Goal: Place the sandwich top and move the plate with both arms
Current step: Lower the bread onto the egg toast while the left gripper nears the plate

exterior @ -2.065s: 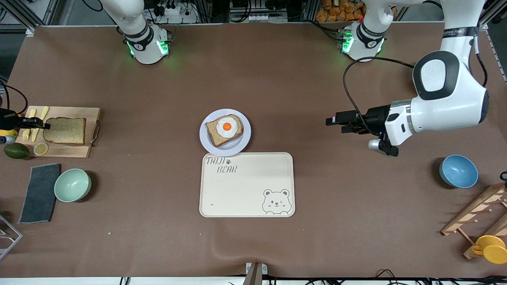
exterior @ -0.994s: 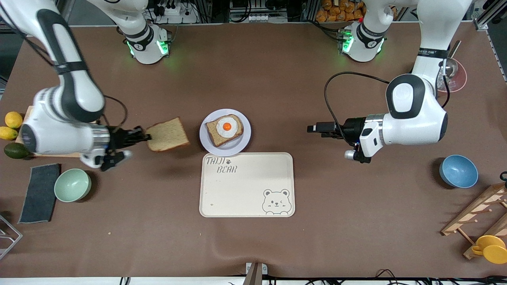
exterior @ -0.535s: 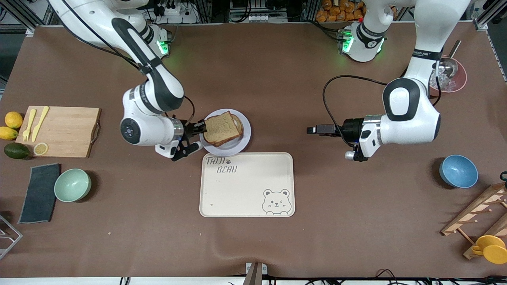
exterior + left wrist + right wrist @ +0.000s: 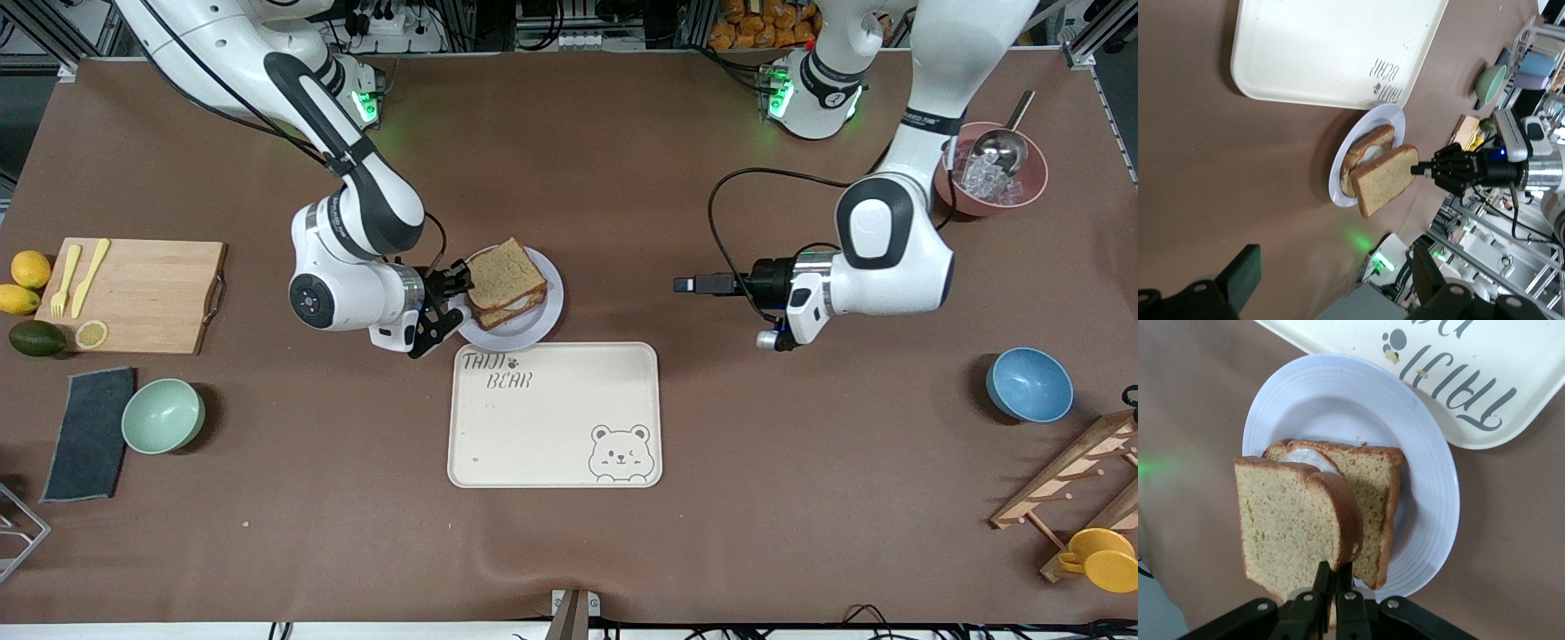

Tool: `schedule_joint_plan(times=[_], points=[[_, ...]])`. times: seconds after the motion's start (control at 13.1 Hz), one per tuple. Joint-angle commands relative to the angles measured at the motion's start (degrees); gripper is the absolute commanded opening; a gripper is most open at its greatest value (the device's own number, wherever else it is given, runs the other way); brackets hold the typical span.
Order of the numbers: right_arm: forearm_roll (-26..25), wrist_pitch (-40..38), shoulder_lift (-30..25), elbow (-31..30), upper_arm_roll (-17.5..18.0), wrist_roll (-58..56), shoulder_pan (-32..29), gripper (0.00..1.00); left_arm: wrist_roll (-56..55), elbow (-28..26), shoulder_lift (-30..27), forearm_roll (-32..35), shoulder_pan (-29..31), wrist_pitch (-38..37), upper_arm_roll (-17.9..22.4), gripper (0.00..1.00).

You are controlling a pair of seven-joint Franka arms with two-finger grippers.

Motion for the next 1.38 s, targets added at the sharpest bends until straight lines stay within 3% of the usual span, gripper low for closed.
schedule_joint_plan(times=[0.0,0.08,0.15,0.23,0.46,0.61,0.92,1.3], points=[[1.33,-0.49,-0.48,-0.48,-0.37,-2.1,0.07,0.0,0.71,-0.6,2.18,-7.15,-5.52,6.21,-0.07,1.0],[1.25,-0.32,-0.48,-0.39,-0.54,-2.1,0.07,0.0,1.94,-0.16,3.41,-8.48,-6.67,7.62,-0.07,1.0],[0.98,-0.06,-0.48,-0.39,-0.63,-2.1,-0.02,0.45,4.3,0.02,4.55,-9.54,-7.29,8.85,-0.07,1.0],[0.72,0.12,-0.48,-0.3,-0.72,-2.1,-0.02,0.99,7.54,-0.07,5.52,-10.94,-7.47,9.21,-0.07,1.0],[0.37,0.04,-1.1,0.05,-1.16,-2.01,-0.19,1.0,15.47,-0.24,7.46,-14.55,-9.31,12.1,-0.07,0.95],[0.37,-0.49,-1.62,0.31,-1.51,-2.01,-2.11,1.0,21.08,0.37,9.47,-15.87,-10.11,12.29,-0.07,0.84],[-0.16,-0.41,-3.38,1.54,-2.3,-1.84,-6.59,1.0,34.44,1.51,13.95,-24.9,-11.51,12.29,-0.07,0.79],[-14.46,-0.49,-9.34,2.77,-4.76,-0.96,-14.41,1.0,43.87,2.75,17.57,-35.64,-14.67,12.29,-0.07,0.75]])
